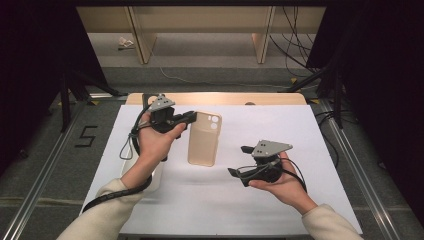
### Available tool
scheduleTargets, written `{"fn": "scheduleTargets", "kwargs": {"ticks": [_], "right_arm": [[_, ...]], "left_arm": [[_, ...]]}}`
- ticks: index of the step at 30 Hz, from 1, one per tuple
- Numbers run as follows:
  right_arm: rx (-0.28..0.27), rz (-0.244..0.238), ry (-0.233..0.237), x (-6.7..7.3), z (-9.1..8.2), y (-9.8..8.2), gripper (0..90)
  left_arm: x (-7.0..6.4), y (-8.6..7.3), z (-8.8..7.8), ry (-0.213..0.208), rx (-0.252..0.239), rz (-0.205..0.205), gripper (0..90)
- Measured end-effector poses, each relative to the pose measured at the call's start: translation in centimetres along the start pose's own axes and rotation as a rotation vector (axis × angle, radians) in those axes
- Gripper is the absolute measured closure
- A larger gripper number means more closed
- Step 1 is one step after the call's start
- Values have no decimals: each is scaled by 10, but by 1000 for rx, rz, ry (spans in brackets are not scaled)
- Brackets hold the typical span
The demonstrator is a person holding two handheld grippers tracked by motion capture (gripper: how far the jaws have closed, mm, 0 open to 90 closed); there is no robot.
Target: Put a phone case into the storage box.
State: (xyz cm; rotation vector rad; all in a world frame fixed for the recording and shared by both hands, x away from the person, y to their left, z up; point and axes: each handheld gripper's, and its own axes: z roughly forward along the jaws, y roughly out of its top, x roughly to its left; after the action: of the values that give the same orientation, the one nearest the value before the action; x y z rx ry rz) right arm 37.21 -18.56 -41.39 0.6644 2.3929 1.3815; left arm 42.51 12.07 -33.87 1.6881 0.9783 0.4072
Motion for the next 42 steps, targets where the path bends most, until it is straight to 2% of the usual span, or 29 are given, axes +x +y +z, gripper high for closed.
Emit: {"fn": "scheduleTargets", "kwargs": {"ticks": [4,19,29,42], "right_arm": [[-25,40,-31,-7,-8,-4,162],[-67,113,-105,-22,-30,-15,162],[-79,136,-158,-27,-39,-20,163],[-79,150,-176,-30,-44,-25,163]], "left_arm": [[7,2,-8,11,-9,4,839],[25,8,-30,50,-49,-3,839],[36,7,-39,70,-58,-8,839],[45,11,-47,85,-68,-10,839]]}}
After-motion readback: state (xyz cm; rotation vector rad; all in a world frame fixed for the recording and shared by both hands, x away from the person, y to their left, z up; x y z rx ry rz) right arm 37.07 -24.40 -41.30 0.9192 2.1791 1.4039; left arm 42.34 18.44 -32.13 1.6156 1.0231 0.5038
